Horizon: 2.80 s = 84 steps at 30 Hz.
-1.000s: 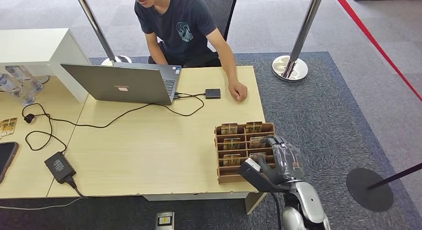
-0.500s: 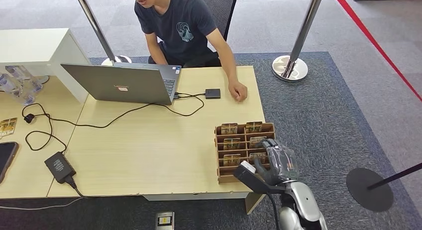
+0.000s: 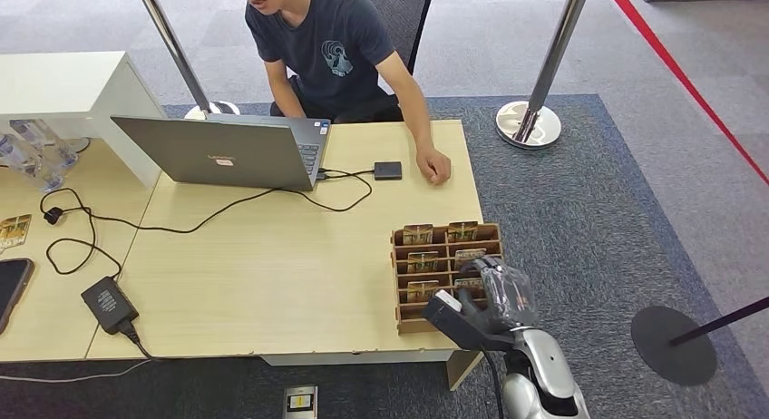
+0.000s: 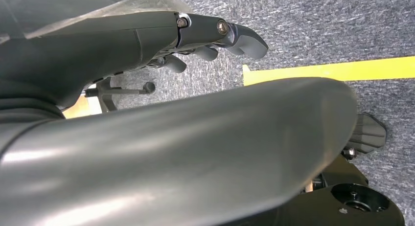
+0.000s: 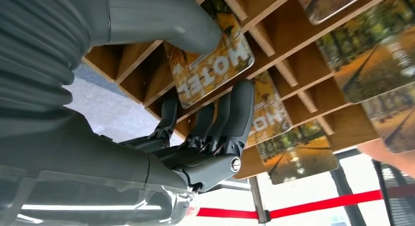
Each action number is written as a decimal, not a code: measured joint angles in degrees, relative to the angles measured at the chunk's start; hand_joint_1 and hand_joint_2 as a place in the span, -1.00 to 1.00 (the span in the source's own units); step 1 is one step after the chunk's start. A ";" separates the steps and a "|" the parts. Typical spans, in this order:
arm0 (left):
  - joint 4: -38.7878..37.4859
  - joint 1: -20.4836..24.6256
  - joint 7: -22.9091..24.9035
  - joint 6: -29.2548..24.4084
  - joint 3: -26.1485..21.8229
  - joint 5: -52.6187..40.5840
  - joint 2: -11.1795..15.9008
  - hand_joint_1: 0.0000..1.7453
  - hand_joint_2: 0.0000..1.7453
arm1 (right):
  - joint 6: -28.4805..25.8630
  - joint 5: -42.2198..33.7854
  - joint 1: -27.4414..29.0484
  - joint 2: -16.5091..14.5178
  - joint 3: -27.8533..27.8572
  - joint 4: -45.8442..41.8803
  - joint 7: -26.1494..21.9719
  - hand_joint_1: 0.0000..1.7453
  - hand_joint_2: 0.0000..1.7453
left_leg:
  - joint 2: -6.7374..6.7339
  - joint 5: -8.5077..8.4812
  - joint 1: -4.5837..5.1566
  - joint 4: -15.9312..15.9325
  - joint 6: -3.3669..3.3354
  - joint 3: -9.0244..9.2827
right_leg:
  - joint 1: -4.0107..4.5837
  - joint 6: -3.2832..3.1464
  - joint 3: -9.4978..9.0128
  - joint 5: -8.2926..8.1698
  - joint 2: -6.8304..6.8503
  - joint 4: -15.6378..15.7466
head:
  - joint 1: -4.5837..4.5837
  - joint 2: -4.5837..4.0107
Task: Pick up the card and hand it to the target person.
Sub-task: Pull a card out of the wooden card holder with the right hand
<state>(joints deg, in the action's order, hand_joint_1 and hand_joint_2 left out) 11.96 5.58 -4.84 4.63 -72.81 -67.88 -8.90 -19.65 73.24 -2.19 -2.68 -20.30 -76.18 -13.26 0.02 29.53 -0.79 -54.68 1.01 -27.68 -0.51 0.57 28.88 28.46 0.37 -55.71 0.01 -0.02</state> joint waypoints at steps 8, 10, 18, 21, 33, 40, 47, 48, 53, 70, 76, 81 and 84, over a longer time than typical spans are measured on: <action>0.00 -0.15 -0.14 0.00 0.11 -0.31 0.00 -1.00 -1.00 | -0.41 0.84 2.05 0.63 1.67 -2.71 0.58 0.00 1.00 | 0.00 0.01 0.00 0.00 -0.01 -0.02 | 0.00 0.00 0.02 0.00 0.00 0.01 | 0.00 0.01; 0.00 -0.14 -0.17 0.00 0.12 -0.34 0.00 -1.00 -1.00 | -0.46 0.90 2.39 0.76 1.93 -3.16 0.58 0.01 1.00 | 0.00 0.01 0.00 0.00 -0.02 -0.02 | 0.00 0.00 0.02 0.00 0.00 0.01 | -0.01 0.00; 0.00 -0.13 -0.27 0.00 0.13 -0.34 0.00 -1.00 -1.00 | -0.41 1.44 2.64 0.80 2.21 -3.71 0.34 0.42 1.00 | 0.00 0.01 0.00 0.00 -0.01 -0.01 | 0.00 0.00 0.02 0.00 0.00 0.00 | -0.01 0.00; 0.00 -0.13 -0.27 0.00 0.13 -0.29 0.00 -1.00 -1.00 | -0.39 1.49 2.56 0.78 2.22 -3.80 -0.02 0.62 1.00 | -0.01 0.01 0.00 0.00 -0.01 -0.01 | 0.00 0.00 0.01 0.00 0.00 0.00 | 0.01 0.01; 0.00 -0.14 -0.25 0.00 0.13 0.19 0.00 -1.00 -1.00 | -0.45 1.33 2.30 0.66 2.18 -3.67 -1.04 1.00 1.00 | -0.01 0.01 0.00 0.00 -0.01 -0.01 | 0.00 0.00 0.00 0.00 0.00 0.00 | -0.01 0.01; 0.00 -0.14 -0.09 0.00 0.13 0.32 0.00 -1.00 -1.00 | -0.44 0.84 1.57 0.64 2.14 -2.97 -1.34 1.00 1.00 | -0.01 0.01 0.00 0.00 -0.01 -0.01 | 0.00 0.00 0.00 0.00 0.00 0.00 | 0.00 0.00; 0.00 -0.14 -0.04 0.00 0.13 0.32 0.00 -1.00 -1.00 | -0.48 0.35 1.31 0.65 2.10 -2.71 -1.49 1.00 1.00 | -0.01 0.01 0.00 0.00 -0.01 -0.01 | 0.00 0.00 0.00 0.00 0.00 0.00 | -0.01 0.01; 0.00 -0.14 -0.04 0.00 0.13 0.32 0.00 -1.00 -1.00 | -0.50 0.33 1.31 0.66 2.09 -2.70 -1.52 1.00 1.00 | -0.01 0.01 0.00 0.00 -0.01 -0.01 | 0.00 0.00 0.00 0.00 0.00 0.00 | -0.01 0.01; 0.00 -0.14 -0.03 0.00 0.13 0.27 0.00 -1.00 -1.00 | -0.61 0.15 1.32 0.67 2.04 -2.72 -1.73 1.00 1.00 | -0.01 0.01 0.00 0.00 -0.01 -0.01 | 0.00 0.00 0.01 0.00 0.00 0.00 | -0.01 0.01; 0.00 -0.13 -0.03 0.00 0.13 0.09 0.02 -1.00 -1.00 | -0.56 1.44 3.01 1.18 1.63 -7.32 -0.86 1.00 1.00 | -0.01 0.01 0.00 0.00 -0.01 -0.04 | 0.00 0.00 0.04 0.00 0.00 0.00 | -0.01 0.00; 0.00 -0.13 -0.01 0.00 0.13 0.47 0.02 -1.00 -1.00 | 0.06 1.23 4.35 2.17 1.48 -12.89 -0.95 1.00 1.00 | -0.01 0.01 0.00 0.00 -0.01 -0.05 | 0.00 0.00 0.05 0.00 0.00 0.00 | -0.01 0.00; 0.00 -0.14 -0.10 0.00 0.13 0.87 -0.01 -1.00 -1.00 | 0.23 -0.43 5.07 4.51 1.17 -18.00 -1.46 1.00 1.00 | -0.01 0.01 0.01 0.00 -0.02 -0.06 | -0.01 0.00 0.05 0.00 0.00 0.01 | -0.01 0.00; 0.00 -0.14 -0.34 0.00 0.13 1.10 -0.04 -1.00 -1.00 | 0.35 -0.88 5.35 6.02 1.14 -21.10 -1.51 1.00 1.00 | -0.01 0.02 0.01 0.00 -0.02 -0.06 | -0.01 0.00 0.05 0.00 0.00 0.01 | -0.01 0.01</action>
<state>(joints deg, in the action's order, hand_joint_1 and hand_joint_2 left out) 11.96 5.43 -5.18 4.63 -72.67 -66.78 -8.93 -19.29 72.36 3.16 3.34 -19.16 -97.28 -14.78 0.01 29.55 -0.78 -54.68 0.99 -27.74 -0.52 0.57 28.93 28.46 0.38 -55.70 0.00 -0.01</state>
